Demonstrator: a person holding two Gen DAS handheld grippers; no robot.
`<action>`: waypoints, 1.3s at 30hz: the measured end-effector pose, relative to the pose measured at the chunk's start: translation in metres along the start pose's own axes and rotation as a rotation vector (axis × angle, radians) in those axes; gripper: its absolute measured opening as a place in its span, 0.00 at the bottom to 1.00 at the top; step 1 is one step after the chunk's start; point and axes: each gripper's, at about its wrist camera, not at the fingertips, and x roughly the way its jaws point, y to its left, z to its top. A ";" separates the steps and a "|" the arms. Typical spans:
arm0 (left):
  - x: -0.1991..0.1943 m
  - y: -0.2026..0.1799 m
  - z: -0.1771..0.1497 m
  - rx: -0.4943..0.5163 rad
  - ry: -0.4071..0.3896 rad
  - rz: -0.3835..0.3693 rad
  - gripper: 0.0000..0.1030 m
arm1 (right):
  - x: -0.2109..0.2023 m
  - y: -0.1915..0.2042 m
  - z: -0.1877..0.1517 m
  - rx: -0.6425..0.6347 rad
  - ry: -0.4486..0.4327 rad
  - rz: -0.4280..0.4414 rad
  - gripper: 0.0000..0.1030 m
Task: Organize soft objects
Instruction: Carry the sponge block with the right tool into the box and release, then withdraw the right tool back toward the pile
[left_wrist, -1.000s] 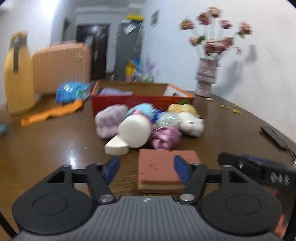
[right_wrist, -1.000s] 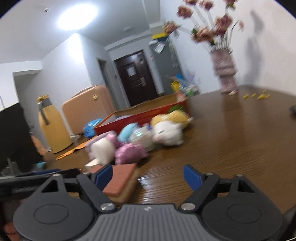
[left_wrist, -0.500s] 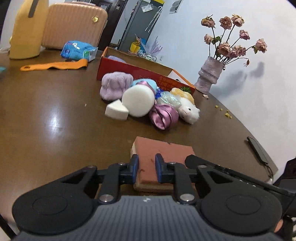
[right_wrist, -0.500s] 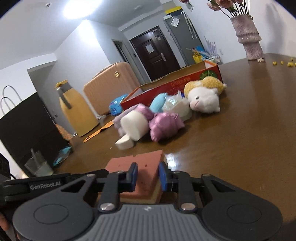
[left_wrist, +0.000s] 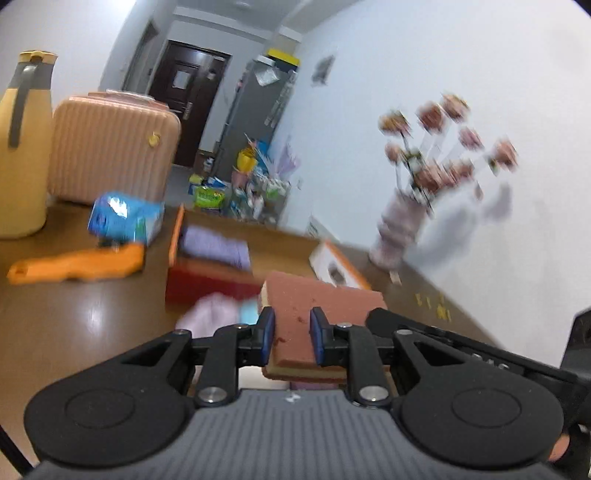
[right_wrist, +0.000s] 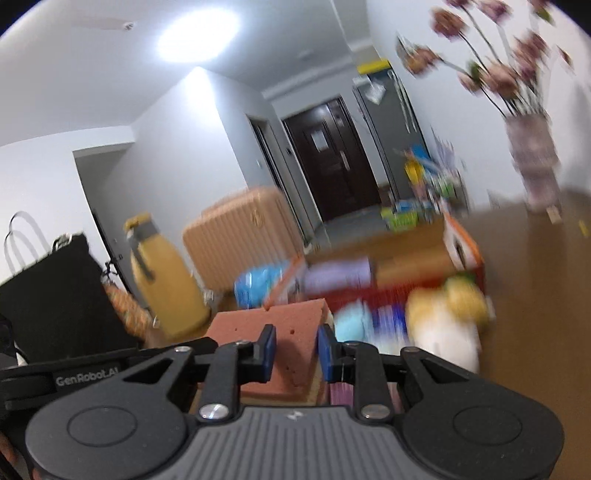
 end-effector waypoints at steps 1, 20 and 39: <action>0.015 0.007 0.020 -0.022 0.004 -0.003 0.19 | 0.015 -0.002 0.017 0.009 -0.010 0.012 0.22; 0.188 0.096 0.059 0.035 0.194 0.195 0.32 | 0.288 -0.057 0.043 0.011 0.416 -0.044 0.24; 0.009 0.034 0.045 0.261 -0.060 0.402 0.84 | 0.090 -0.042 0.089 -0.168 0.135 -0.194 0.59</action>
